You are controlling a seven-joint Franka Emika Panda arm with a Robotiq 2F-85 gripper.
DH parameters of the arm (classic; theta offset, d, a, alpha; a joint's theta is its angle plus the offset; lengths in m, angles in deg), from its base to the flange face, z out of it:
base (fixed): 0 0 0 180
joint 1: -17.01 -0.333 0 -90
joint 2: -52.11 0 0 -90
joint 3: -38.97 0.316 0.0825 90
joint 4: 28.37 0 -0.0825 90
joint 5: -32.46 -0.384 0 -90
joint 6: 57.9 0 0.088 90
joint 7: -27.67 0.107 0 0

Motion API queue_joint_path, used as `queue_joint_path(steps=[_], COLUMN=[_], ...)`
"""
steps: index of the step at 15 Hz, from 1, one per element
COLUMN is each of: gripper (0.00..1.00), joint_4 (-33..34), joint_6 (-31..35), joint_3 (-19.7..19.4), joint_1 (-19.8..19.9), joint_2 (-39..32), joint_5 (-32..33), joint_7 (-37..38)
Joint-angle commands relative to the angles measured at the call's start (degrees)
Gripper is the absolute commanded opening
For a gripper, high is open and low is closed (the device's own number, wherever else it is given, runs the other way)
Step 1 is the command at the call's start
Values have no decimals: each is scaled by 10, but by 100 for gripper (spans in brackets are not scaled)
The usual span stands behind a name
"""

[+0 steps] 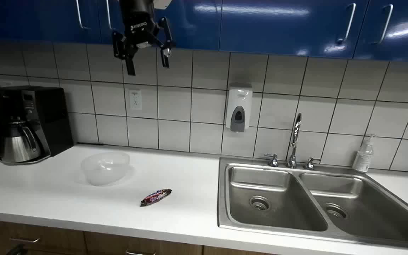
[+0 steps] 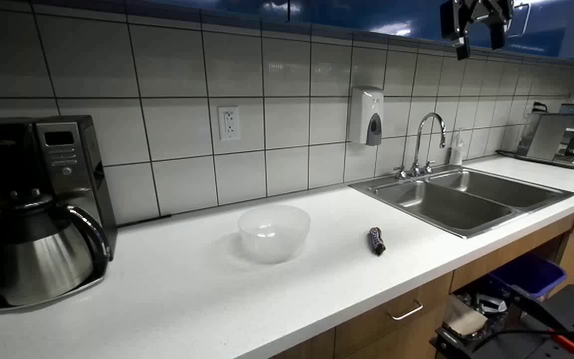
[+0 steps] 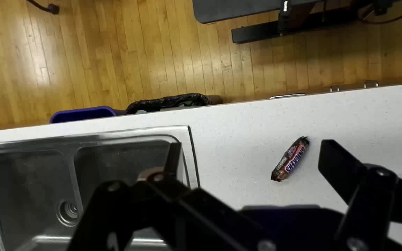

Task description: Place the snickers bar in the bowl

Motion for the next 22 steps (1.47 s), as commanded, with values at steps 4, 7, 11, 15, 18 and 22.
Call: queue_joint_path(steps=[4, 7, 11, 15, 18, 22], gripper=[100, 100, 100, 100, 100, 100], joint_4=[2, 2, 2, 2, -6, -25], joint_6=[-2, -2, -2, -2, 8, 38], joint_3=[-7, -7, -7, -7, -6, -6], joint_1=[-8, -8, -8, -8, -7, -3], joint_2=[-1, -1, -1, -1, 0, 0], joint_5=[2, 2, 2, 2, 1, -3], joint_7=[2, 2, 2, 2, 23, 70])
